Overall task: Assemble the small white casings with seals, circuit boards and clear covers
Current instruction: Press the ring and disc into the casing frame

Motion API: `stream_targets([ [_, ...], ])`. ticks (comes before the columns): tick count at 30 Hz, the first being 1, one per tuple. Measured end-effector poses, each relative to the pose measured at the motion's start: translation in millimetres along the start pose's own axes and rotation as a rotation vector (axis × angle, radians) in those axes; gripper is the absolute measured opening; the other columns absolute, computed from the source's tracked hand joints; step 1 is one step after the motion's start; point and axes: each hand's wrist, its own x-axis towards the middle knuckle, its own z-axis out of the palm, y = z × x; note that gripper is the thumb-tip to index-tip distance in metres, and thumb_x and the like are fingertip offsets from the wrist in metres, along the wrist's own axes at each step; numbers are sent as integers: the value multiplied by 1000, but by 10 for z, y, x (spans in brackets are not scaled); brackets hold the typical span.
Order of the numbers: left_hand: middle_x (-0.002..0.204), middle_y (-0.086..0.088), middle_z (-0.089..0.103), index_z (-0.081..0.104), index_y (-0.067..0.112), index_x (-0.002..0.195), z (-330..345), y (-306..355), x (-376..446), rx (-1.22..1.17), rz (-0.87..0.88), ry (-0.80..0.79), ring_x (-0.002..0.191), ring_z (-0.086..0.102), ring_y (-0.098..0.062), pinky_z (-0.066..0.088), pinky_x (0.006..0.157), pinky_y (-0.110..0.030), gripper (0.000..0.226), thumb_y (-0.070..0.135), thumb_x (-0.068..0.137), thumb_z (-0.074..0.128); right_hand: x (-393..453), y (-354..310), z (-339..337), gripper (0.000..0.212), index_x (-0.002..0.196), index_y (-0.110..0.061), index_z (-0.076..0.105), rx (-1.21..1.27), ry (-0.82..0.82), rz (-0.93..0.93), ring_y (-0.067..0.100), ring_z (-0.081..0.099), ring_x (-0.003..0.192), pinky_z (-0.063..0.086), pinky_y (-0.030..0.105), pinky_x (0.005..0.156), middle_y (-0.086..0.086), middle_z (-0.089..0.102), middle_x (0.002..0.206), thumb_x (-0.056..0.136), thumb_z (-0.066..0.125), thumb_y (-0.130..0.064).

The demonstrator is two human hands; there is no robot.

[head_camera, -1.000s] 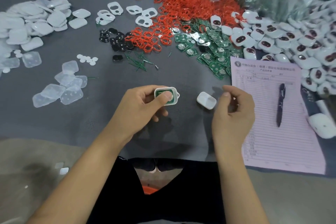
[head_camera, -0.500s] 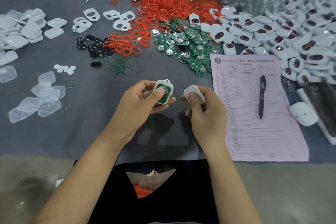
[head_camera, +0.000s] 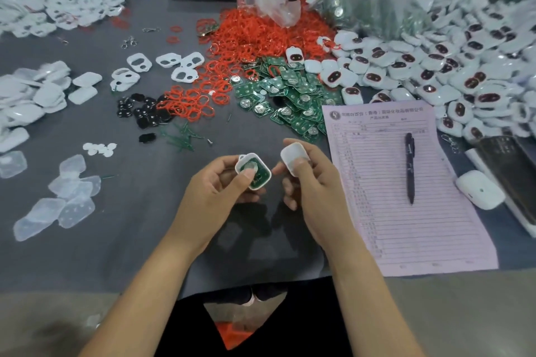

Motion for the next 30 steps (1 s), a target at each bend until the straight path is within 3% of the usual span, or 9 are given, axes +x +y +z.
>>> stream_targets([
  [4, 101, -14, 79, 72, 9, 119, -29, -11, -7, -27, 9, -32, 90, 78, -29, 62, 77, -28, 30, 25, 93, 67, -42, -28, -6, 26, 126, -12, 62, -79, -29, -35, 17, 53, 55, 45, 27, 45, 10, 75, 97, 110, 42, -6],
  [12, 100, -13, 78, 72, 11, 116, -27, -25, -14, -58, 31, -36, 93, 78, -29, 61, 79, -26, 28, 26, 94, 67, -55, 4, -32, 23, 124, -7, 60, -68, -26, -44, 17, 55, 56, 46, 27, 47, 11, 75, 98, 109, 42, -6],
  [18, 100, -12, 79, 70, 10, 117, -4, -27, -12, -70, 22, -19, 93, 78, -31, 61, 78, -26, 22, 18, 98, 65, -33, 61, -63, 41, 138, -21, 56, 6, -27, -66, 19, 63, 74, 51, 26, 56, 10, 75, 118, 106, 42, 1],
  [23, 100, -12, 79, 69, 8, 118, -17, -23, -11, -55, 17, -25, 92, 78, -31, 61, 79, -26, 19, 12, 101, 62, -53, 63, -87, 10, 113, -10, 57, -65, 21, -87, 17, 58, 65, 46, 23, 52, 7, 78, 110, 103, 59, -13],
  [27, 100, -12, 79, 70, 10, 117, -16, -15, -17, -57, 17, -29, 93, 78, -31, 61, 79, -26, 19, 14, 100, 63, -70, 80, -91, 9, 108, -19, 72, -45, 59, -103, 16, 47, 57, 40, 25, 49, 18, 75, 96, 101, 68, -20],
  [30, 102, -11, 79, 70, 10, 118, -9, -9, -15, -66, 9, -32, 94, 78, -31, 61, 78, -26, 25, 20, 95, 66, -66, 69, -87, 9, 107, -21, 74, -15, 96, -105, 16, 43, 61, 39, 23, 50, 15, 73, 90, 99, 72, -24],
])
